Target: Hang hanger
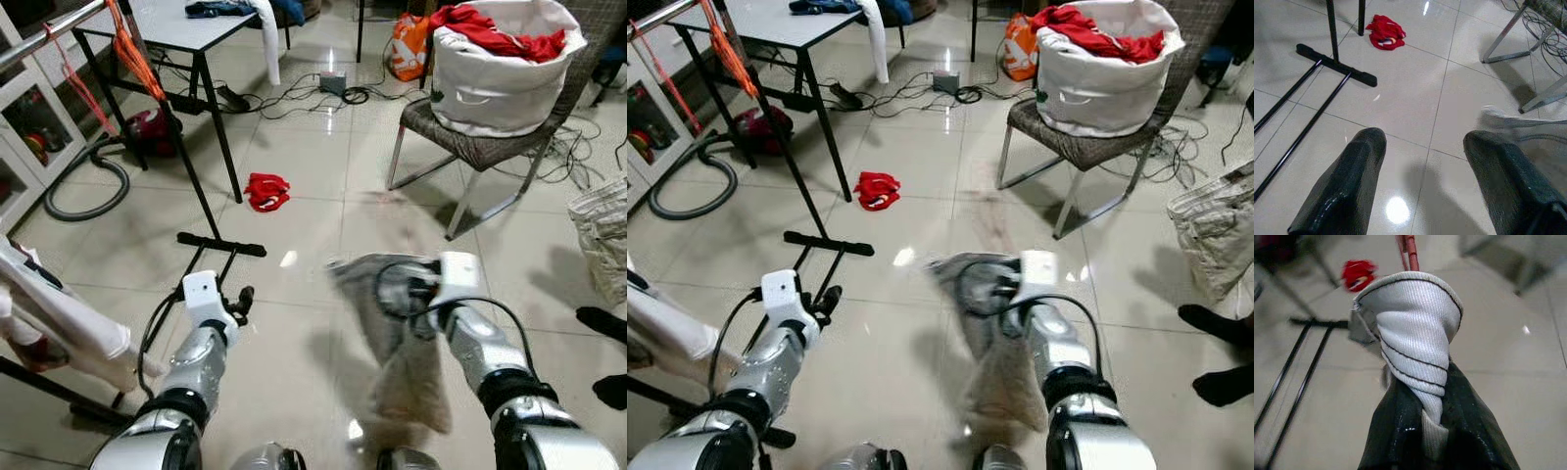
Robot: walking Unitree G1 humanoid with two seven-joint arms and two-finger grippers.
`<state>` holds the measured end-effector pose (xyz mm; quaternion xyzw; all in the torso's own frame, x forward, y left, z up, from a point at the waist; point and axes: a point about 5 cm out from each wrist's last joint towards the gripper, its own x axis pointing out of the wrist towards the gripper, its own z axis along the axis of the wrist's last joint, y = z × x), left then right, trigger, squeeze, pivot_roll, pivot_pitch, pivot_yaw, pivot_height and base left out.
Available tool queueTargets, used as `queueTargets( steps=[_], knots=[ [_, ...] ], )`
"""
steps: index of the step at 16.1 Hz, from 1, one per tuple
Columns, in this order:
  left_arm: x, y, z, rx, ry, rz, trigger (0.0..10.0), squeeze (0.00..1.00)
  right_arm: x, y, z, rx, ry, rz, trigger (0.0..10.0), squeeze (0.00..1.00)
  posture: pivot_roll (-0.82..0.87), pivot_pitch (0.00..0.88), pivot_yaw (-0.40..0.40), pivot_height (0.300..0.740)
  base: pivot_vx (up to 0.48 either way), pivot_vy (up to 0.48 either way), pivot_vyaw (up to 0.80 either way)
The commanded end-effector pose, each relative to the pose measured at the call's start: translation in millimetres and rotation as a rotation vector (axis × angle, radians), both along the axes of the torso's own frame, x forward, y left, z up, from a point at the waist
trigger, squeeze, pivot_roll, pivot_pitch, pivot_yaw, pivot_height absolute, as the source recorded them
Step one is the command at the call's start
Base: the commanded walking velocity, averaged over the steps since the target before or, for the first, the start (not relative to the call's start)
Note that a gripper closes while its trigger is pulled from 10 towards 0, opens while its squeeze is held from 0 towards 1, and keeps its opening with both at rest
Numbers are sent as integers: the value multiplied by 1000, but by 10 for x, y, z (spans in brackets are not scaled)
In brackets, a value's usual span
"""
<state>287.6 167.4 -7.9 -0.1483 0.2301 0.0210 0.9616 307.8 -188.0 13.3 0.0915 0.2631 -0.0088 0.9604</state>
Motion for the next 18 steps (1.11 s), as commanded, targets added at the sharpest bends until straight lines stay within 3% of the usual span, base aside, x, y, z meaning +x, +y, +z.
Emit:
queueTargets(
  steps=[1, 6, 9, 11, 13, 14, 18],
  knots=[
    [1, -39, -8, 23, 7, -15, 10000, 0, 87, 20, 93, 34, -55, -41, 10000, 0, -175, 0, 112, 740, 0, 0, 0],
    [-135, -40, -142, 81, 78, 32, 10000, 0, -101, -2, -145, 17, 43, -50, 10000, 0, -101, 0, 70, 740, 0, 0, 0],
    [-111, -51, -112, 138, 53, -11, 10000, 0, -70, 54, -131, 15, 41, -34, 10000, 0, -82, 0, 66, 740, 0, 0, 0],
    [-163, -61, -156, 223, 67, -82, 10000, 0, -108, 130, -195, 33, 103, 18, 10000, 0, -69, 0, 61, 740, 0, 0, 0],
    [-227, -44, -221, 214, 113, -79, 10000, 0, -122, 125, -212, 6, 122, 37, 10000, 0, -69, 0, 60, 740, 0, 0, 0],
    [-244, -33, -234, 214, 118, -82, 10000, 1000, -120, 129, -212, 0, 125, 45, 10000, 0, -69, 0, 60, 740, 0, 0, 0],
    [-244, -57, -239, 214, 125, -83, 10000, 1000, -90, 145, -185, -19, 117, 73, 10000, 0, -81, 0, 54, 740, 0, 0, 0]
  ],
)
